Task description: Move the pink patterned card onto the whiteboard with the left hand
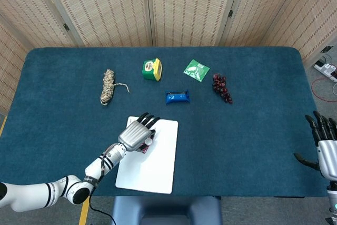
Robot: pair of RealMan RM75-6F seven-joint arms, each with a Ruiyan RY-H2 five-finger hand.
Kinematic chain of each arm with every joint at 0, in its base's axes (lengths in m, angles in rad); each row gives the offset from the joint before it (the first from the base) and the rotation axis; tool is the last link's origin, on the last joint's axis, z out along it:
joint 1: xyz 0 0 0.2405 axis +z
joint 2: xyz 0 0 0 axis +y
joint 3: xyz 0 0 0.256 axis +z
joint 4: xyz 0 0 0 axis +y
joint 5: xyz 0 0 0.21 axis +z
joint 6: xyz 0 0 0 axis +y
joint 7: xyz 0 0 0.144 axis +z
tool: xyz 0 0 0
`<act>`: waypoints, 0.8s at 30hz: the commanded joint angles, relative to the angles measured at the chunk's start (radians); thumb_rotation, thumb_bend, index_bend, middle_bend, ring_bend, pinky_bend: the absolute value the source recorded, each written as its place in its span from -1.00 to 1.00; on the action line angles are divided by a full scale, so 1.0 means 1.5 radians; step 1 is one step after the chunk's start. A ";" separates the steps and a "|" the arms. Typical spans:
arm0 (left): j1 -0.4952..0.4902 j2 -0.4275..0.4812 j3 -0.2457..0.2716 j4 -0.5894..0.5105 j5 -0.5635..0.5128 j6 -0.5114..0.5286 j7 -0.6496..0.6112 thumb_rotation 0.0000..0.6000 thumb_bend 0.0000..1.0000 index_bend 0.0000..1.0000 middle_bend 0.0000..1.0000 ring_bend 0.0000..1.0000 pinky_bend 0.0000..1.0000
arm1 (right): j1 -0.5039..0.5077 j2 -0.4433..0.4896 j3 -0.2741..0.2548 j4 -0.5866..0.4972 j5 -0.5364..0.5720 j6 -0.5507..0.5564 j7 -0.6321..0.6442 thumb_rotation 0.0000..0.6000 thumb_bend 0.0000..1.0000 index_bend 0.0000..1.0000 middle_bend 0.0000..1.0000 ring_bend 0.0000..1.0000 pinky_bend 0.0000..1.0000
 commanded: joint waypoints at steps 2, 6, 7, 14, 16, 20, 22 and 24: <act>-0.009 -0.009 0.004 0.012 -0.030 -0.003 0.018 1.00 -0.21 0.02 -0.85 -1.00 -1.00 | 0.000 -0.001 0.001 0.004 0.001 0.000 0.004 1.00 -0.77 -1.00 -1.00 -0.91 -1.00; -0.011 -0.012 0.008 0.014 -0.049 -0.001 0.024 1.00 -0.21 0.01 -0.85 -1.00 -1.00 | 0.001 -0.004 0.001 0.009 0.001 -0.002 0.008 1.00 -0.77 -1.00 -1.00 -0.91 -1.00; -0.012 -0.013 0.009 0.015 -0.052 0.000 0.025 1.00 -0.21 0.01 -0.85 -1.00 -1.00 | 0.001 -0.004 0.001 0.010 0.001 -0.002 0.009 1.00 -0.77 -1.00 -1.00 -0.91 -1.00; -0.020 -0.019 0.019 0.018 -0.077 -0.001 0.038 1.00 -0.21 -0.08 -0.85 -1.00 -1.00 | -0.003 -0.005 0.001 0.013 0.003 0.002 0.011 1.00 -0.77 -1.00 -1.00 -0.90 -1.00; -0.023 -0.019 0.021 0.016 -0.086 0.000 0.047 1.00 -0.21 -0.17 -0.86 -1.00 -1.00 | -0.004 -0.005 0.001 0.013 0.003 0.004 0.012 1.00 -0.77 -1.00 -1.00 -0.90 -1.00; -0.024 -0.017 0.025 0.012 -0.099 0.007 0.051 1.00 -0.21 -0.37 -0.89 -1.00 -1.00 | -0.006 -0.004 0.001 0.011 0.003 0.006 0.011 1.00 -0.77 -1.00 -1.00 -0.90 -1.00; -0.024 -0.014 0.027 0.010 -0.102 0.010 0.051 1.00 -0.21 -0.41 -0.89 -1.00 -1.00 | -0.006 -0.005 0.001 0.010 0.002 0.006 0.010 1.00 -0.77 -1.00 -1.00 -0.90 -1.00; -0.022 -0.009 0.025 0.004 -0.105 0.015 0.046 1.00 -0.21 -0.44 -0.90 -1.00 -1.00 | -0.006 -0.004 0.001 0.009 0.000 0.007 0.009 1.00 -0.77 -1.00 -1.00 -0.90 -1.00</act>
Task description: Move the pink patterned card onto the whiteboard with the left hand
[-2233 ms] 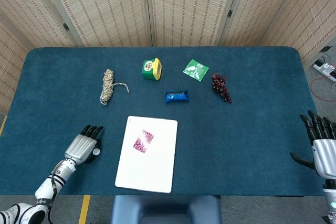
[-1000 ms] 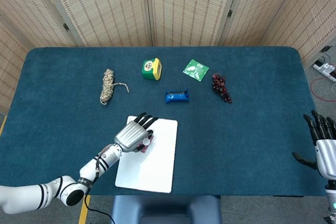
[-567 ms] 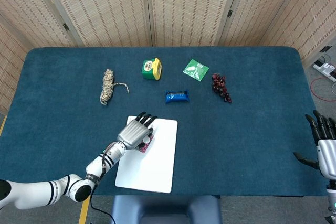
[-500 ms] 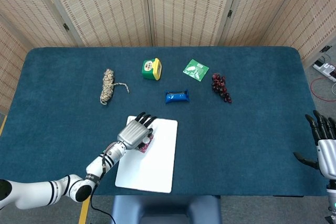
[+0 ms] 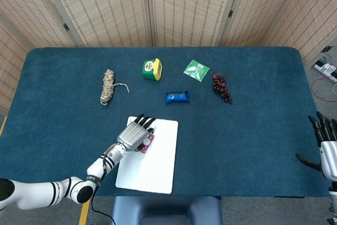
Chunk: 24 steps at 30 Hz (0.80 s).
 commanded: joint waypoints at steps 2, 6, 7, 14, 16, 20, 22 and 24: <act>0.010 0.016 -0.010 -0.017 -0.007 0.017 -0.027 1.00 -0.21 -0.48 -0.90 -1.00 -1.00 | 0.000 0.001 0.000 -0.002 -0.001 0.001 -0.001 1.00 -0.77 -1.00 -1.00 -0.90 -1.00; 0.037 0.055 -0.031 -0.039 -0.016 0.053 -0.079 1.00 -0.21 -0.56 -0.90 -1.00 -1.00 | 0.000 0.007 0.001 -0.006 -0.001 -0.001 -0.002 1.00 -0.77 -1.00 -1.00 -0.90 -1.00; 0.047 0.070 -0.037 -0.043 -0.022 0.065 -0.093 1.00 -0.21 -0.57 -0.90 -1.00 -1.00 | 0.001 0.010 0.001 -0.007 -0.001 -0.002 0.000 1.00 -0.77 -1.00 -1.00 -0.90 -1.00; 0.123 0.161 -0.060 -0.075 -0.061 0.139 -0.176 1.00 -0.21 -0.57 -0.90 -1.00 -1.00 | 0.007 0.023 -0.001 -0.001 -0.003 -0.020 0.042 1.00 -0.77 -1.00 -1.00 -0.89 -1.00; 0.147 0.183 -0.057 -0.082 -0.064 0.166 -0.186 1.00 -0.21 -0.57 -0.90 -1.00 -1.00 | 0.008 0.025 -0.002 0.003 -0.002 -0.026 0.061 1.00 -0.77 -1.00 -1.00 -0.89 -1.00; 0.208 0.230 -0.036 -0.111 -0.056 0.232 -0.197 1.00 -0.21 -0.57 -0.90 -1.00 -1.00 | 0.012 0.031 -0.006 0.010 -0.004 -0.040 0.093 1.00 -0.77 -1.00 -1.00 -0.89 -1.00; 0.237 0.244 -0.024 -0.128 -0.046 0.261 -0.205 1.00 -0.21 -0.57 -0.89 -1.00 -1.00 | 0.012 0.031 -0.007 0.010 -0.006 -0.041 0.104 1.00 -0.77 -1.00 -1.00 -0.89 -1.00; 0.269 0.254 -0.007 -0.141 -0.028 0.295 -0.215 1.00 -0.21 -0.57 -0.89 -1.00 -1.00 | 0.013 0.030 -0.008 0.010 -0.008 -0.044 0.120 1.00 -0.77 -1.00 -1.00 -0.89 -1.00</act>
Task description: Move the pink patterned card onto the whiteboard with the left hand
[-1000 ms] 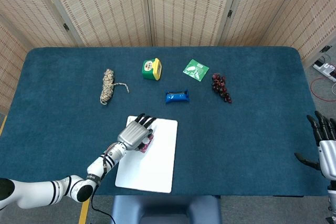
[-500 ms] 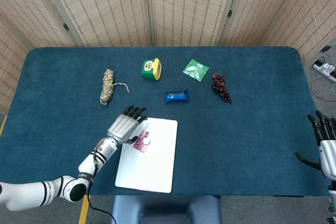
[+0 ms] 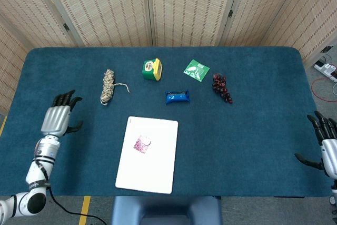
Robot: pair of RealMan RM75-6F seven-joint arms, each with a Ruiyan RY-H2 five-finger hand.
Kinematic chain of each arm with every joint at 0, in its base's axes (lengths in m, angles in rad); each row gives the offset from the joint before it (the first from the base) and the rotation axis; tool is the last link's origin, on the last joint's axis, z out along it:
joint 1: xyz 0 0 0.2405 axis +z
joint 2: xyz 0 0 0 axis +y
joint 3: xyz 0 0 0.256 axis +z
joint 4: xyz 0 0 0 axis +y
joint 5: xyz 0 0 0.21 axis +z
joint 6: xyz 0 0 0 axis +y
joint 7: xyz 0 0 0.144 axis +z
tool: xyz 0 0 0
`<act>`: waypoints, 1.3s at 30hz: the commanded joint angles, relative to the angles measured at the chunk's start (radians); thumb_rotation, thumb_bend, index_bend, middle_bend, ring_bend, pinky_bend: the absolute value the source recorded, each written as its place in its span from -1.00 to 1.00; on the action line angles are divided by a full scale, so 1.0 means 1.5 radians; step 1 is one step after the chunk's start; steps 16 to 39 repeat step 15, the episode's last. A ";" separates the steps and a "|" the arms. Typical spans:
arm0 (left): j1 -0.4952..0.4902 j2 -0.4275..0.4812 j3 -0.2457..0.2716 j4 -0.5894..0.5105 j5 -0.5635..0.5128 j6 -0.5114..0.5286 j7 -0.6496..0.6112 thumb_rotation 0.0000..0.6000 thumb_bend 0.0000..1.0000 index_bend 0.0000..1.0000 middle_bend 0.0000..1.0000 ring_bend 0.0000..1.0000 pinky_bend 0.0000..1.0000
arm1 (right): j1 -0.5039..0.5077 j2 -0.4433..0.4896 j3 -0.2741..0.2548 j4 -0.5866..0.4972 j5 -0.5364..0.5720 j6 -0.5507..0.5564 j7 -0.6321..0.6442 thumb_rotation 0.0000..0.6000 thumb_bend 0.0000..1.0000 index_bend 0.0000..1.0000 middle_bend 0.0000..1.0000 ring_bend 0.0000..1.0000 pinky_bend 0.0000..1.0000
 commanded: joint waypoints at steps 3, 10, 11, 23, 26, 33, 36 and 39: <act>0.088 0.030 0.054 -0.033 0.052 0.085 -0.026 1.00 -0.21 -0.57 -0.89 -1.00 -1.00 | 0.002 0.001 -0.004 0.003 -0.004 -0.008 0.034 1.00 -0.77 -1.00 -1.00 -0.89 -1.00; 0.171 0.039 0.101 -0.052 0.158 0.195 -0.038 1.00 -0.21 -0.57 -0.88 -1.00 -1.00 | -0.011 0.007 -0.011 -0.006 -0.007 0.006 0.067 1.00 -0.77 -1.00 -1.00 -0.89 -1.00; 0.182 0.039 0.107 -0.056 0.176 0.209 -0.040 1.00 -0.21 -0.57 -0.88 -1.00 -1.00 | -0.013 0.007 -0.012 -0.006 -0.008 0.009 0.068 1.00 -0.77 -1.00 -1.00 -0.89 -1.00; 0.211 0.028 0.114 -0.060 0.216 0.247 -0.041 1.00 -0.21 -0.57 -0.88 -1.00 -1.00 | -0.017 -0.001 -0.019 -0.006 -0.007 0.004 0.081 1.00 -0.77 -1.00 -1.00 -0.89 -1.00; 0.211 0.028 0.114 -0.060 0.216 0.247 -0.041 1.00 -0.21 -0.57 -0.88 -1.00 -1.00 | -0.017 -0.001 -0.019 -0.006 -0.007 0.004 0.081 1.00 -0.77 -1.00 -1.00 -0.89 -1.00; 0.211 0.028 0.114 -0.060 0.216 0.247 -0.041 1.00 -0.21 -0.57 -0.88 -1.00 -1.00 | -0.017 -0.001 -0.019 -0.006 -0.007 0.004 0.081 1.00 -0.77 -1.00 -1.00 -0.89 -1.00; 0.211 0.028 0.114 -0.060 0.216 0.247 -0.041 1.00 -0.21 -0.57 -0.88 -1.00 -1.00 | -0.017 -0.001 -0.019 -0.006 -0.007 0.004 0.081 1.00 -0.77 -1.00 -1.00 -0.89 -1.00; 0.211 0.028 0.114 -0.060 0.216 0.247 -0.041 1.00 -0.21 -0.57 -0.88 -1.00 -1.00 | -0.017 -0.001 -0.019 -0.006 -0.007 0.004 0.081 1.00 -0.77 -1.00 -1.00 -0.89 -1.00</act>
